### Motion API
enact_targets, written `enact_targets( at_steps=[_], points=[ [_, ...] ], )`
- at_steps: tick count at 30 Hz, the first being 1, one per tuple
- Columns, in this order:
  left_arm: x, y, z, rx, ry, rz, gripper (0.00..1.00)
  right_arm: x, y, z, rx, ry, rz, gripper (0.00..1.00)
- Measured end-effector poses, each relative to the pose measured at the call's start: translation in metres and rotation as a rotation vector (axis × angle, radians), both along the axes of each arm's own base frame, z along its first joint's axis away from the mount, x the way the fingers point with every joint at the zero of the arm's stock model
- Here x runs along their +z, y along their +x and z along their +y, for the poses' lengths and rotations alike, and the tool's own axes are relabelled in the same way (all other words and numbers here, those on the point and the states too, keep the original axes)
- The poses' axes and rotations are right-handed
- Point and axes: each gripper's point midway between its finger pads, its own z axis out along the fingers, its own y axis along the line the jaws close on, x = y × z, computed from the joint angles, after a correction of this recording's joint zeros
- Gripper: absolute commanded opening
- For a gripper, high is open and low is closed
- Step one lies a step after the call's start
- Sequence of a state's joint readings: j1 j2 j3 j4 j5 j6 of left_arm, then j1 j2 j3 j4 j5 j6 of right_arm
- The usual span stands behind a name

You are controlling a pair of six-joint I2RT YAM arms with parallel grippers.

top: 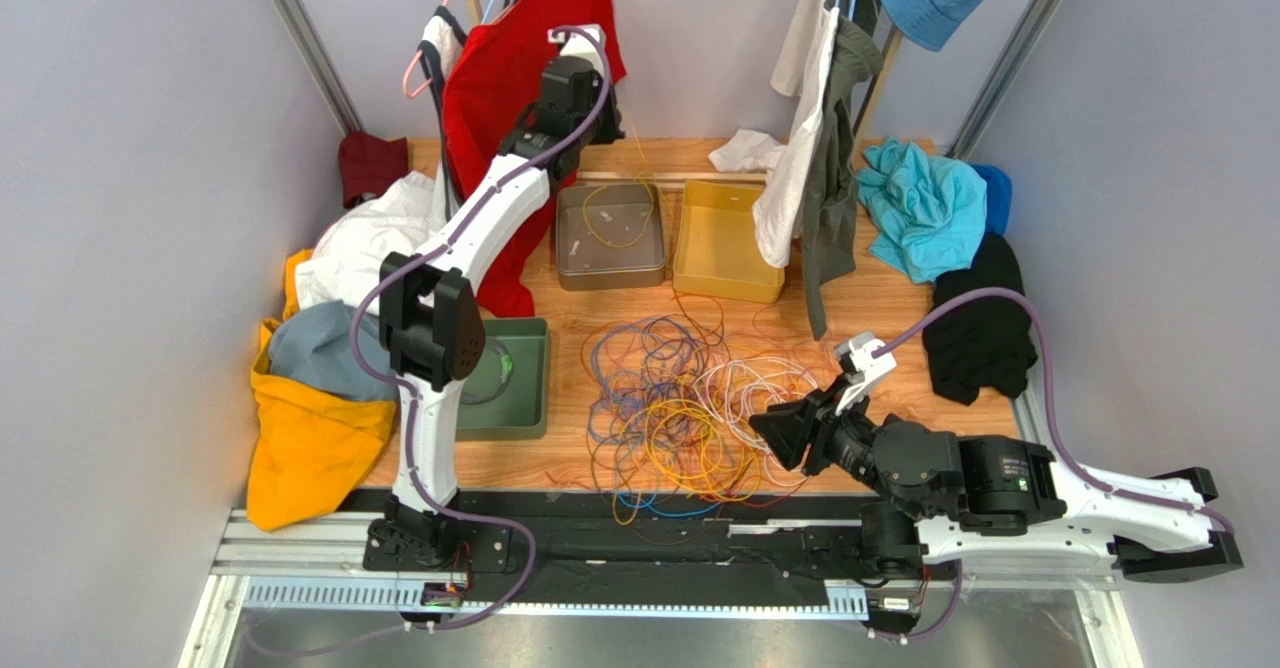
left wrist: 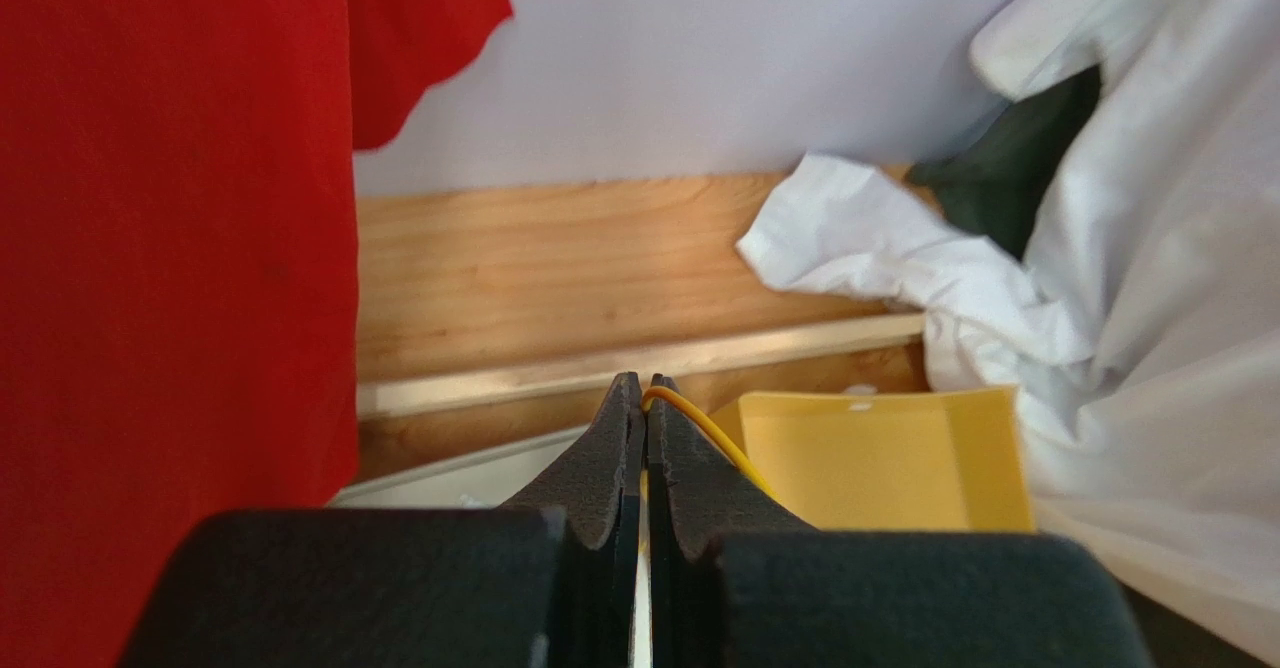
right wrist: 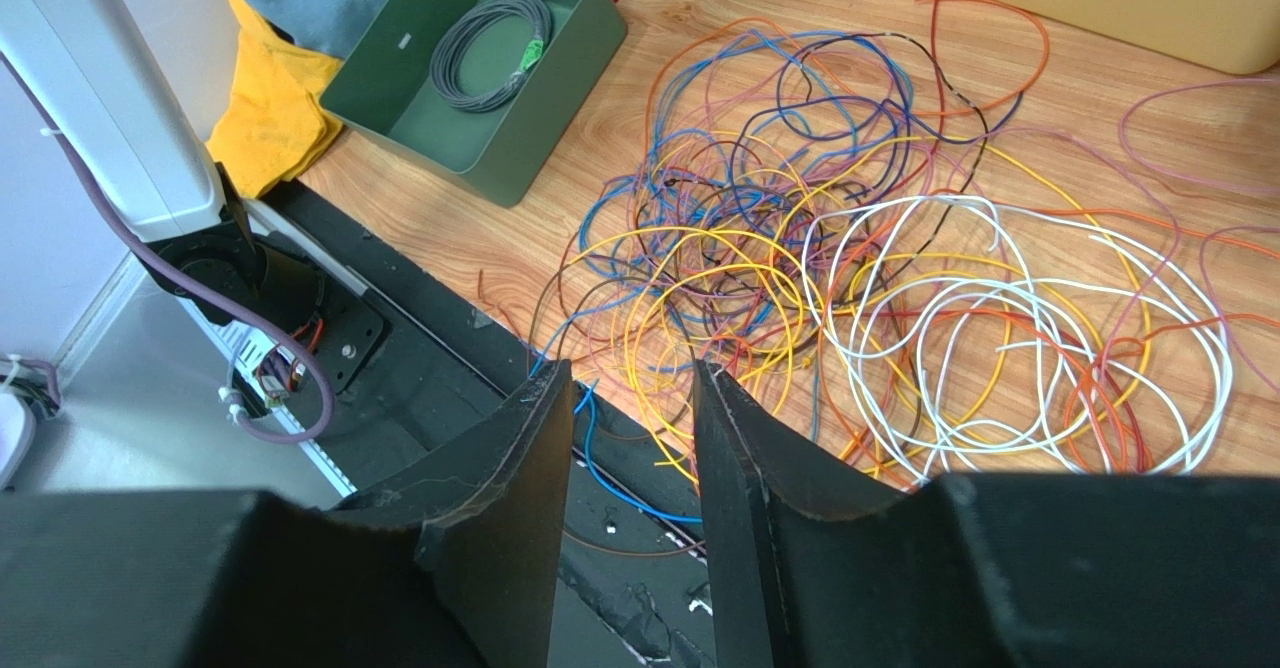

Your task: Untangle the cables

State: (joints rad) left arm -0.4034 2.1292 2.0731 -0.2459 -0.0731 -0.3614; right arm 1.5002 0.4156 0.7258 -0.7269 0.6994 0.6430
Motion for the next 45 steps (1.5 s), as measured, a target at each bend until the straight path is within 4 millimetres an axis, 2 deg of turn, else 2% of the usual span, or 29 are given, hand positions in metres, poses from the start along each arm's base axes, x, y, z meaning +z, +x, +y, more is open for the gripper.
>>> enact_targets(
  at_steps=[3,6,9,14,16,18,26,37,45],
  points=[
    [-0.014,-0.006,0.01,0.028,0.039,0.027,0.0,-0.002,0.0,-0.002,-0.001,0.012,0.003,0.39],
    [0.006,-0.01,0.018,0.05,0.052,-0.012,0.0,-0.002,-0.001,-0.003,-0.003,0.026,0.007,0.38],
    [0.049,-0.017,0.025,0.067,0.038,-0.085,0.0,-0.001,-0.001,-0.002,-0.003,0.032,0.01,0.38],
    [0.141,-0.032,0.035,0.088,-0.027,-0.253,0.0,-0.001,-0.001,-0.002,-0.005,0.037,0.015,0.38],
    [0.162,-0.037,0.039,0.096,-0.041,-0.293,0.0,-0.001,-0.001,-0.002,-0.005,0.039,0.017,0.38],
    [0.172,-0.041,0.042,0.106,-0.045,-0.311,0.0,-0.001,-0.001,-0.002,-0.006,0.041,0.019,0.38],
    [0.158,-0.035,0.042,0.112,-0.023,-0.287,0.0,-0.001,-0.002,-0.003,-0.009,0.056,0.027,0.38],
    [0.124,-0.013,0.039,0.139,0.012,-0.24,0.0,-0.001,-0.001,-0.003,-0.011,0.056,0.025,0.38],
    [0.145,-0.012,0.04,0.152,-0.008,-0.286,0.0,-0.008,0.0,-0.003,-0.018,0.036,0.023,0.38]
  ],
)
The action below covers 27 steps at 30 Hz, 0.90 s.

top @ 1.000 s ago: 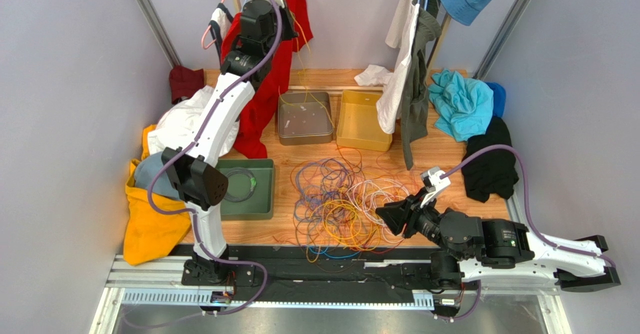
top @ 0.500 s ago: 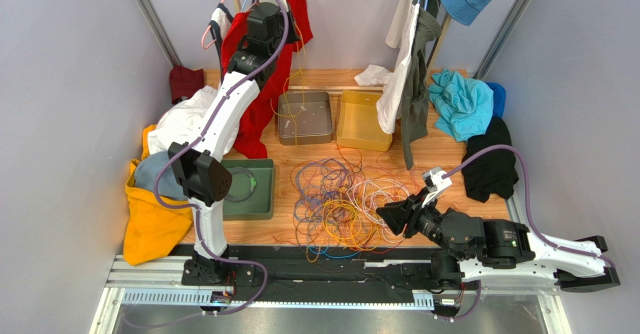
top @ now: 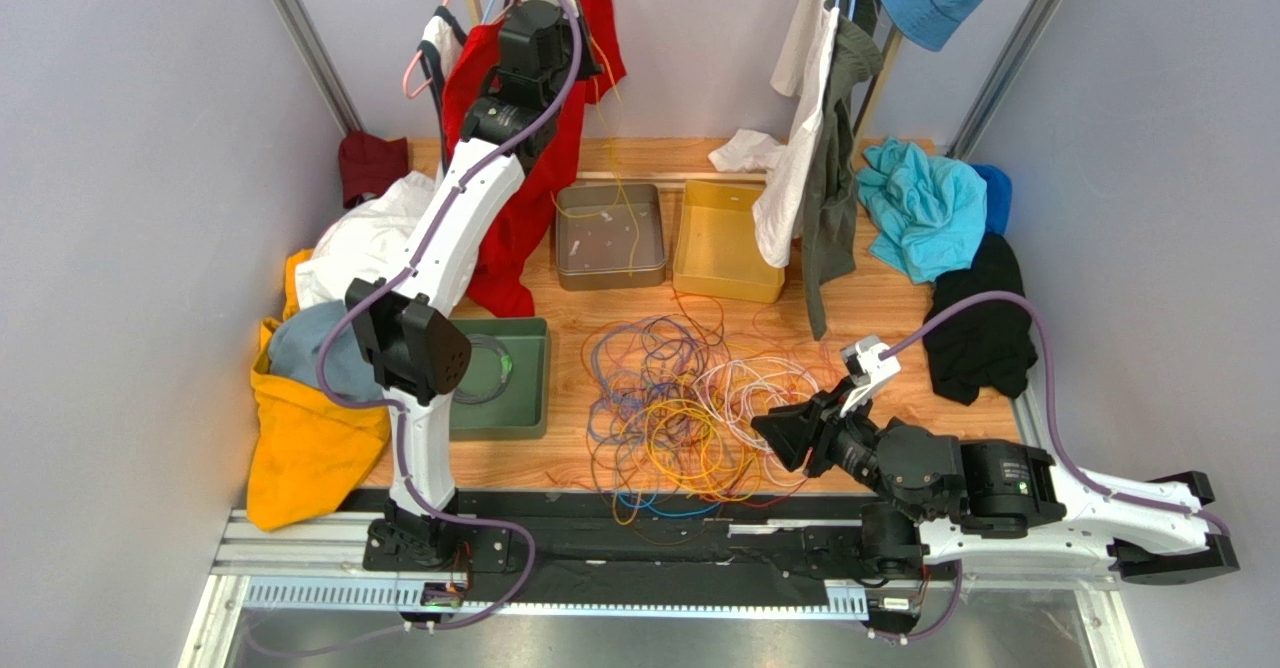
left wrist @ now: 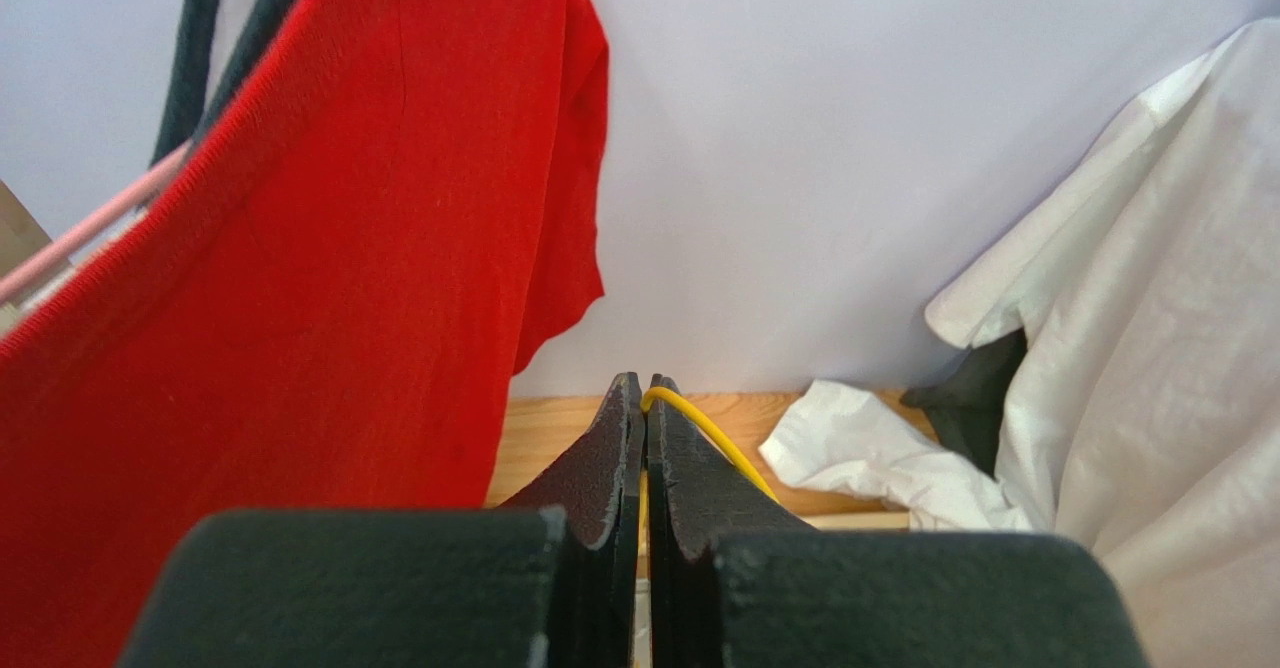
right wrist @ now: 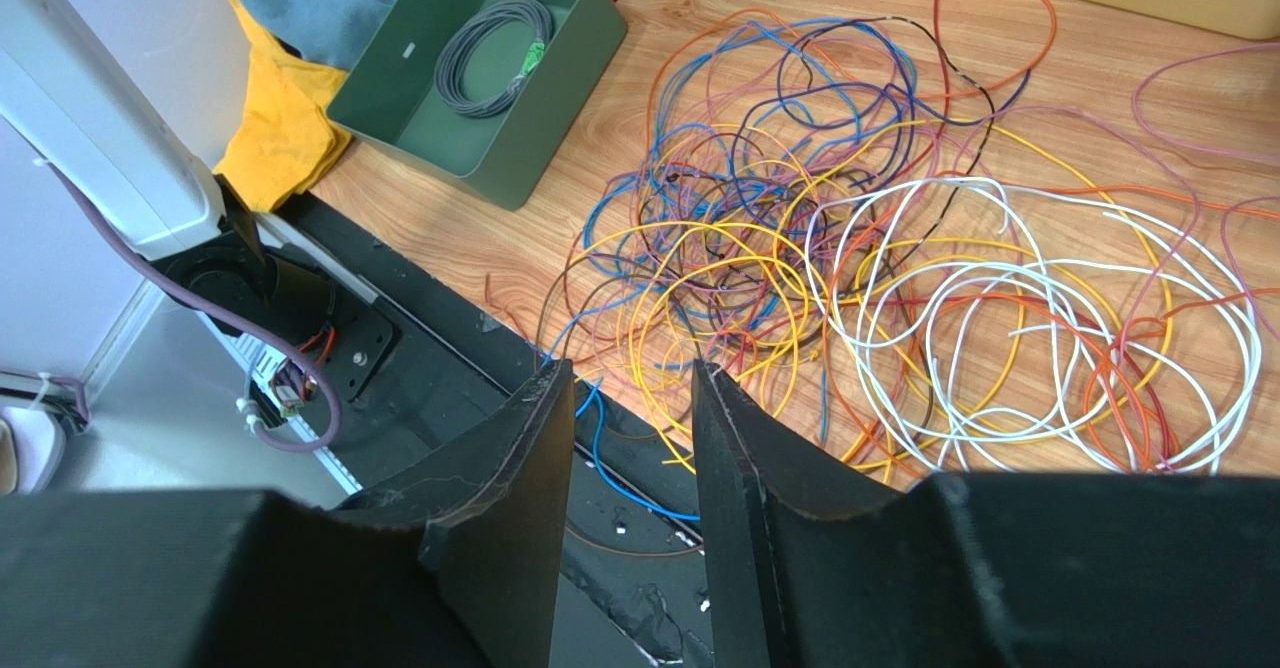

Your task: Untangle the cables

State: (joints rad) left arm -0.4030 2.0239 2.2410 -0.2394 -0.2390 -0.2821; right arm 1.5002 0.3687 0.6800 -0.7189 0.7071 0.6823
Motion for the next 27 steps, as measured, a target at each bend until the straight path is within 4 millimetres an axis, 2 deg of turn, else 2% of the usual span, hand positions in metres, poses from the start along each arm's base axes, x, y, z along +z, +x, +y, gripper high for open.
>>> enact_targets(
  at_steps=[4,8,14,20,21,22,27],
  points=[
    [-0.001,0.002,-0.002,-0.001,-0.009,-0.003,0.0,-0.005,0.0,0.0,-0.001,-0.01,0.001,0.38],
    [-0.02,0.007,-0.004,-0.001,-0.01,0.02,0.0,-0.005,0.0,0.0,-0.001,-0.012,0.001,0.38],
    [-0.072,0.016,-0.012,-0.014,0.008,0.112,0.0,-0.01,0.0,-0.001,-0.002,-0.016,0.002,0.38],
    [-0.136,0.015,-0.023,-0.054,-0.008,0.245,0.0,-0.015,0.0,0.0,-0.002,-0.026,0.003,0.38],
    [-0.145,0.013,-0.025,-0.059,-0.011,0.264,0.02,-0.016,0.0,0.0,-0.003,-0.027,0.003,0.38],
    [-0.158,0.011,-0.026,-0.062,-0.017,0.291,0.1,-0.016,0.0,0.0,-0.002,-0.027,0.004,0.38],
    [-0.208,-0.003,-0.028,-0.062,-0.006,0.405,0.16,-0.016,0.0,0.001,-0.003,-0.02,0.011,0.38]
  ],
)
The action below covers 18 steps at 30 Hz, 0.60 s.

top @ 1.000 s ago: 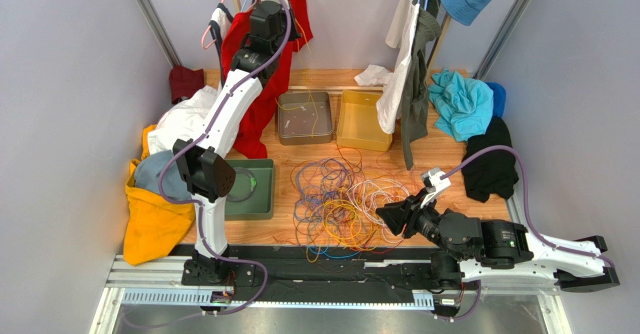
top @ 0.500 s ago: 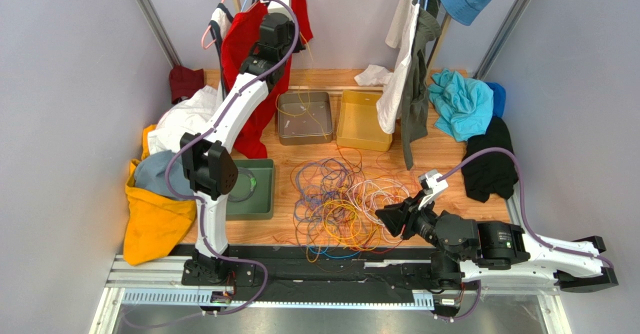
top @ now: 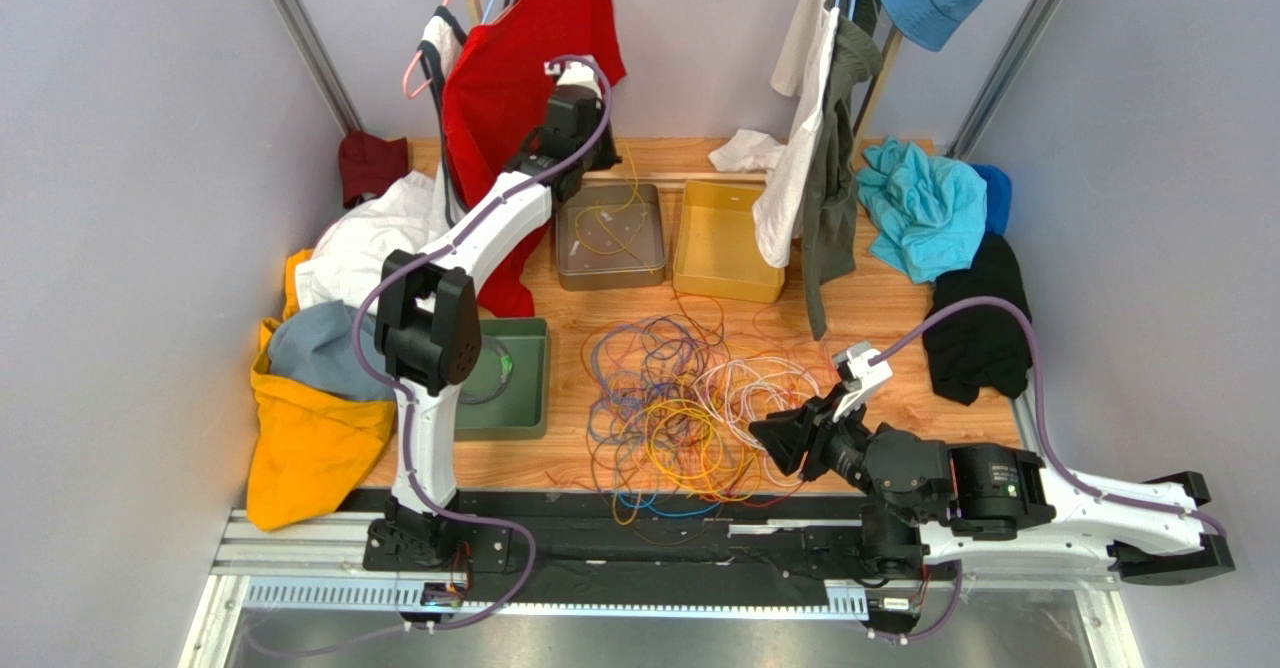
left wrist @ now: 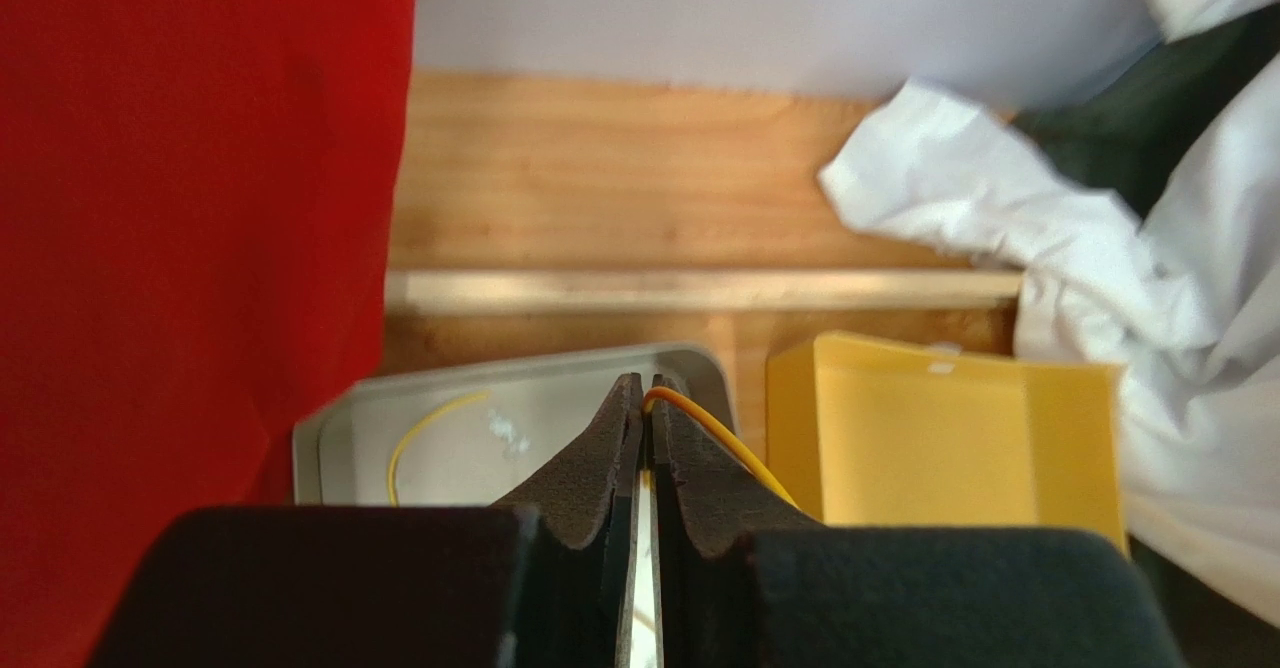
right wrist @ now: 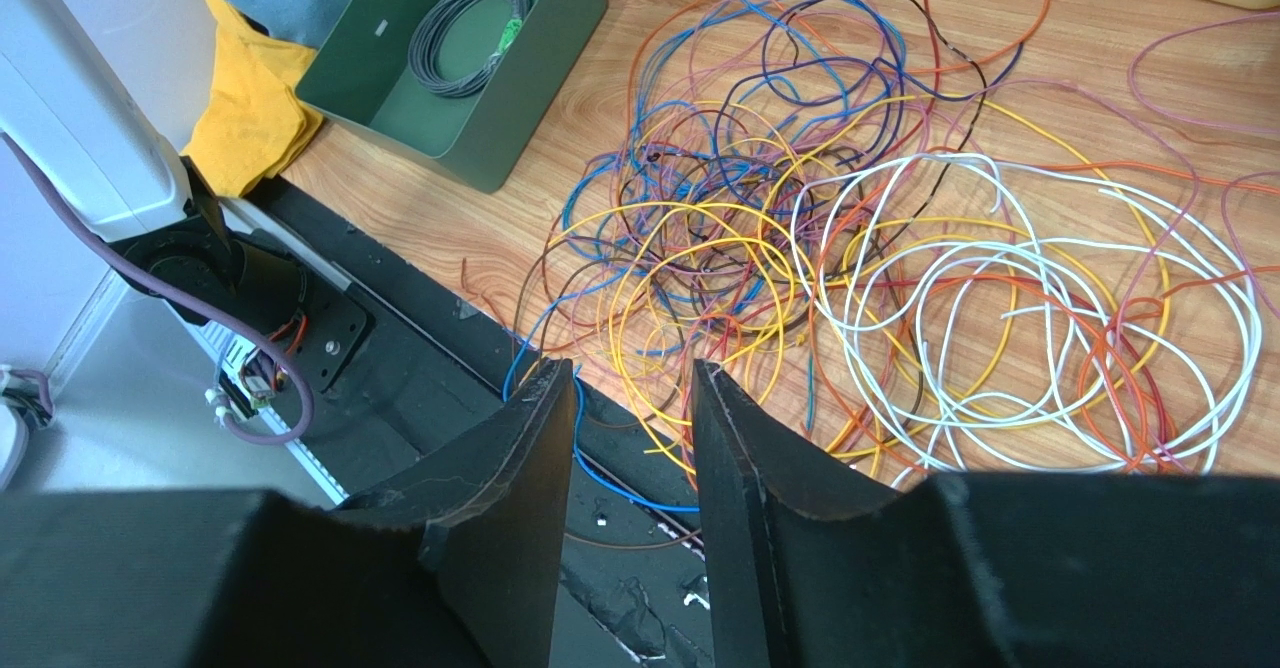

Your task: Untangle the cables

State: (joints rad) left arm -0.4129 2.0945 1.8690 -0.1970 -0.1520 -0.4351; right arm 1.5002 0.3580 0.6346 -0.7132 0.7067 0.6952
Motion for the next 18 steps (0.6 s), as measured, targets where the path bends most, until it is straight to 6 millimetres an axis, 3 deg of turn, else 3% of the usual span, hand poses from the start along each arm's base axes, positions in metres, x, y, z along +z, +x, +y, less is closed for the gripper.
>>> enact_targets(
  at_steps=[5,6,12,18],
  points=[
    [-0.008,-0.006,0.003,0.019,0.026,0.052,0.45,0.001,0.0,0.0,-0.004,0.016,0.01,0.38],
    [-0.006,-0.005,0.004,0.027,0.034,0.06,0.67,0.0,0.0,0.0,-0.004,0.017,0.011,0.38],
    [0.0,-0.013,0.019,0.087,0.101,0.121,0.7,-0.007,-0.001,0.001,-0.005,0.01,0.014,0.38],
    [-0.036,-0.037,0.043,0.152,0.207,0.247,0.72,-0.005,-0.002,0.004,0.002,0.023,0.018,0.37]
  ],
)
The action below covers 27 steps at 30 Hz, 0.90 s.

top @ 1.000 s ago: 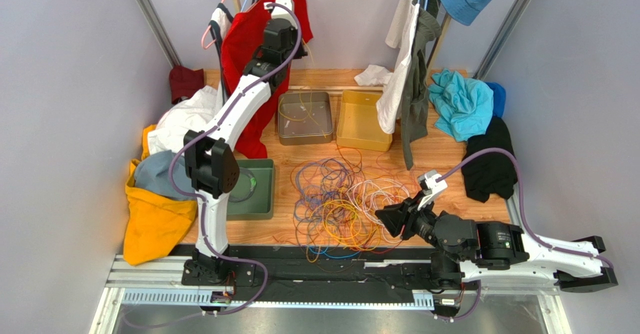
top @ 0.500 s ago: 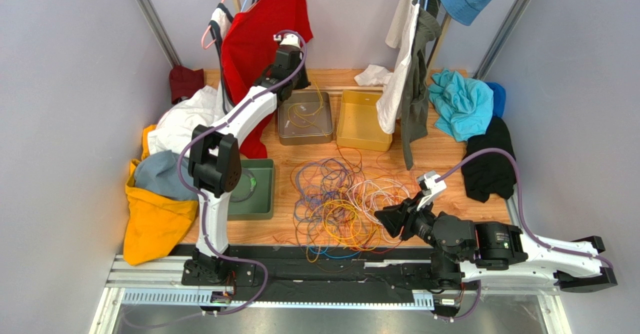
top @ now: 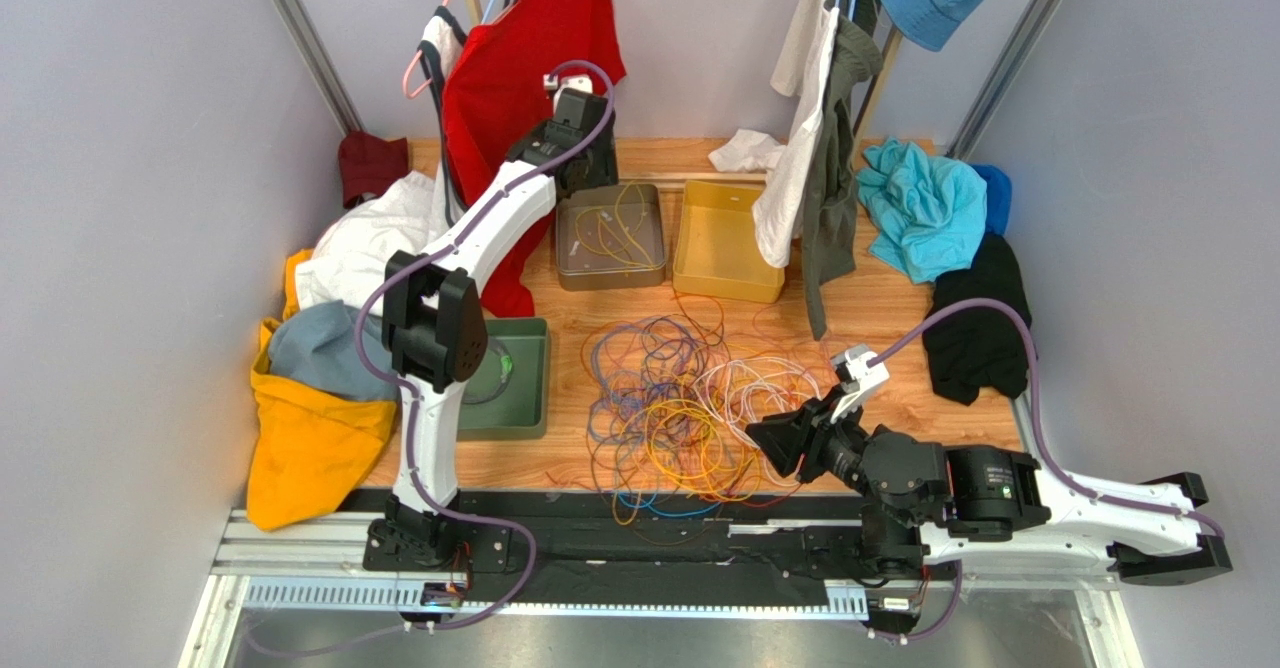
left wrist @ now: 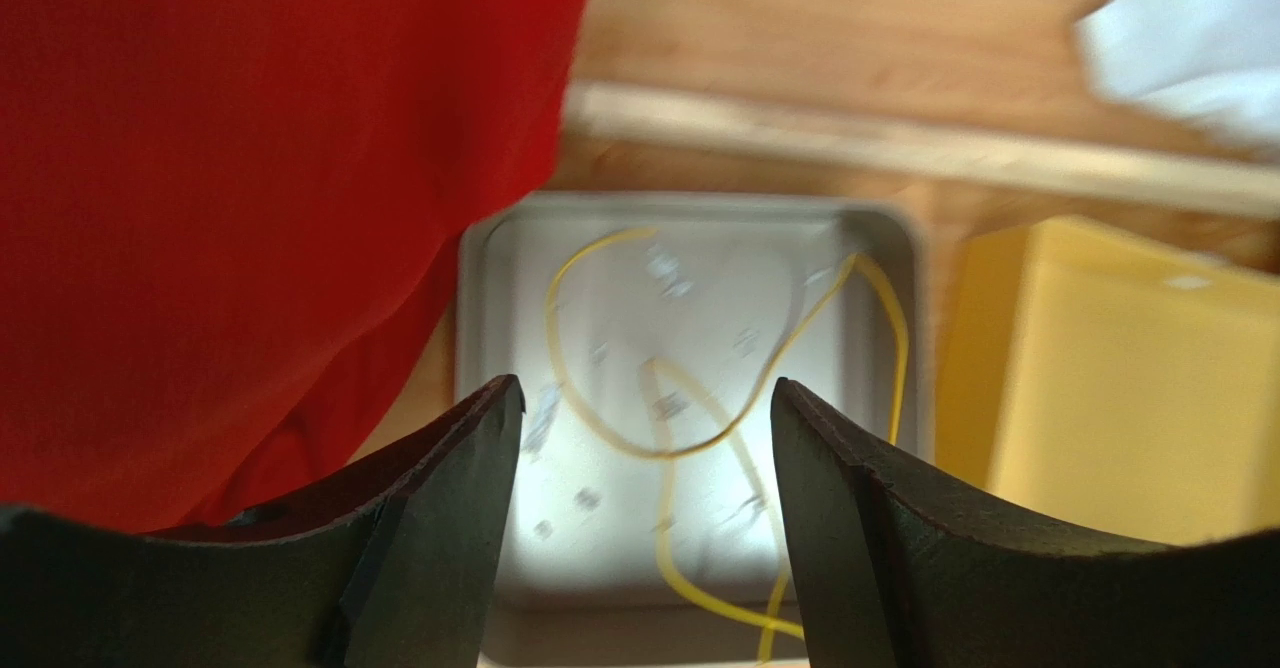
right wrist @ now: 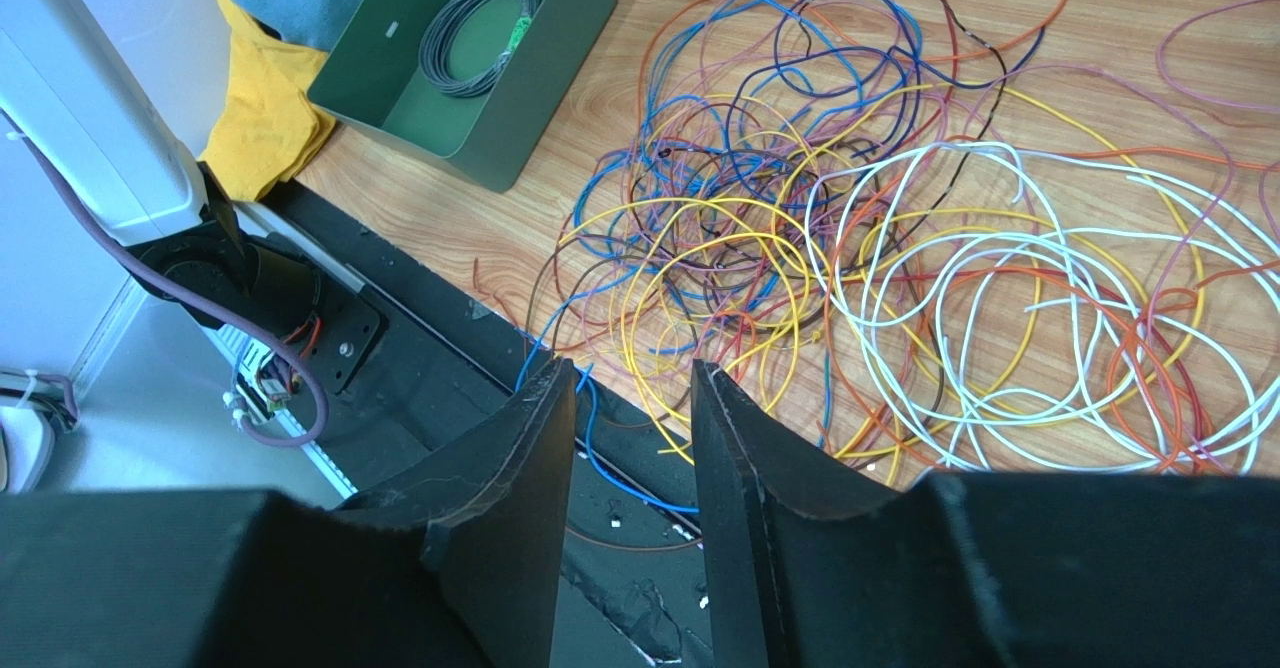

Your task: Untangle the cables

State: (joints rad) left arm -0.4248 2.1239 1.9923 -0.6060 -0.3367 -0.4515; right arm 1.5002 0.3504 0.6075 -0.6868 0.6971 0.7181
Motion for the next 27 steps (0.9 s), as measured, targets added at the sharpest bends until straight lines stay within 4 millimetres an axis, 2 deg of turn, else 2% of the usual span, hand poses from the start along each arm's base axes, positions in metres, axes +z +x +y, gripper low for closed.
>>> enact_targets(
  at_steps=[4,8,13,16,19,21,23,25,27],
  points=[
    [-0.012,-0.016,0.004,0.008,0.002,0.046,0.69,0.0,-0.002,0.002,0.006,0.008,0.014,0.37],
    [-0.004,-0.045,-0.004,-0.035,-0.024,0.018,0.68,-0.001,-0.003,0.003,0.008,0.018,0.028,0.37],
    [0.05,-0.066,-0.024,-0.075,-0.096,-0.123,0.68,-0.001,-0.004,0.004,0.008,0.024,0.037,0.37],
    [0.086,-0.072,-0.023,-0.072,-0.138,-0.212,0.65,-0.001,-0.004,0.004,0.008,0.025,0.037,0.37],
    [0.107,-0.081,-0.019,-0.075,-0.169,-0.268,0.64,-0.003,-0.004,0.007,0.008,0.021,0.036,0.37],
    [0.109,-0.091,-0.019,-0.077,-0.165,-0.278,0.64,-0.006,-0.004,0.01,0.008,0.011,0.037,0.37],
    [0.103,-0.106,-0.028,-0.1,-0.154,-0.267,0.63,-0.009,-0.003,0.013,0.008,-0.005,0.038,0.37],
    [0.091,-0.121,-0.041,-0.137,-0.154,-0.244,0.64,-0.013,-0.003,0.017,0.007,-0.021,0.039,0.37],
    [0.07,-0.143,-0.051,-0.174,-0.152,-0.2,0.69,-0.014,-0.002,0.019,0.006,-0.03,0.034,0.37]
  ],
)
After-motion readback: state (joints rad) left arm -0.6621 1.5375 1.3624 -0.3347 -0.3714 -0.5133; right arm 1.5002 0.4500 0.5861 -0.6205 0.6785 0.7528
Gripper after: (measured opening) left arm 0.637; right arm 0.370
